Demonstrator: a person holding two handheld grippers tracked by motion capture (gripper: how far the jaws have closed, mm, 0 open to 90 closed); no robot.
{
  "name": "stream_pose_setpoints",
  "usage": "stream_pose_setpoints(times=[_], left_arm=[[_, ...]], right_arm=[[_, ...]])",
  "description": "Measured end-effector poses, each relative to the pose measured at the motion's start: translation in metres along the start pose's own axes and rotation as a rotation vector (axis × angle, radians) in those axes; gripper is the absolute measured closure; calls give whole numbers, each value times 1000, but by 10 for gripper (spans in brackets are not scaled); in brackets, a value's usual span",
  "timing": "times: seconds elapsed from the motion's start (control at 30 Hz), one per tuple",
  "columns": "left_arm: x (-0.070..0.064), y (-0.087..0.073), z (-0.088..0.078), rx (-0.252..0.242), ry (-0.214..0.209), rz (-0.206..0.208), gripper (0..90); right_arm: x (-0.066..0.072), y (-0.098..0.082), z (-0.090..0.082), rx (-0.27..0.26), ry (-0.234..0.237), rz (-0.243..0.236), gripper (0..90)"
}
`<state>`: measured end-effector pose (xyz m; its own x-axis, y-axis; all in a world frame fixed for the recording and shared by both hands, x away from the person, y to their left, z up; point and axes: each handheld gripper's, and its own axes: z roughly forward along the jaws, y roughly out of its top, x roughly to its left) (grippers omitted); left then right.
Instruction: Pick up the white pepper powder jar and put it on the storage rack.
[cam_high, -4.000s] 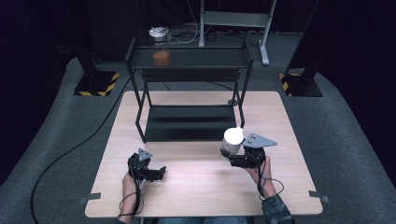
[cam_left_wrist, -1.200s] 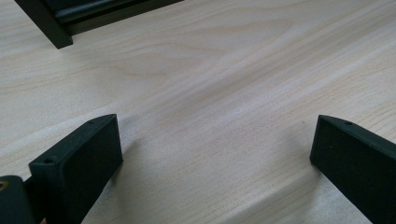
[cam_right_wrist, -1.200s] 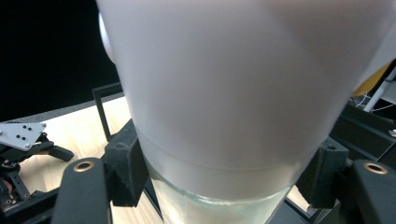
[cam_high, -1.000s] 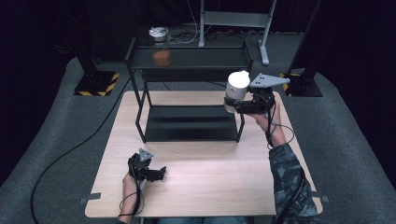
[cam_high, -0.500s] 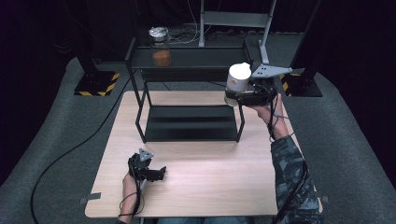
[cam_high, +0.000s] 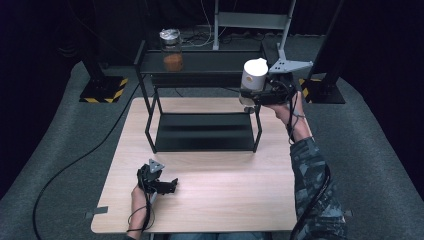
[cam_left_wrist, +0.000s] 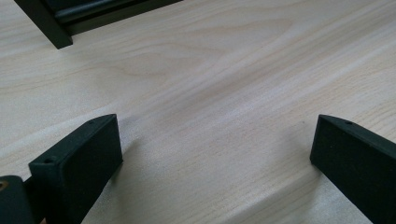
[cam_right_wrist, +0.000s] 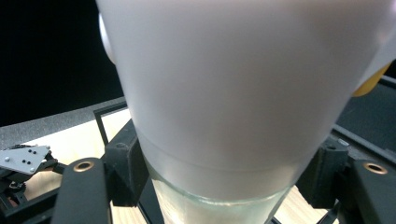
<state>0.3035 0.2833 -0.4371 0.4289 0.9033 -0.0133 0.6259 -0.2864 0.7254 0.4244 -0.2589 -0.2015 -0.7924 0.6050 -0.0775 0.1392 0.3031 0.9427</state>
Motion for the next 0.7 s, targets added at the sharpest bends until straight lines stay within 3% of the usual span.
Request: stream_pose_setpoints(times=[0.7], left_arm=[[0, 0, 0, 0, 0, 1, 13]], right_arm=[[-7, 36, -3, -6, -9, -25, 299]])
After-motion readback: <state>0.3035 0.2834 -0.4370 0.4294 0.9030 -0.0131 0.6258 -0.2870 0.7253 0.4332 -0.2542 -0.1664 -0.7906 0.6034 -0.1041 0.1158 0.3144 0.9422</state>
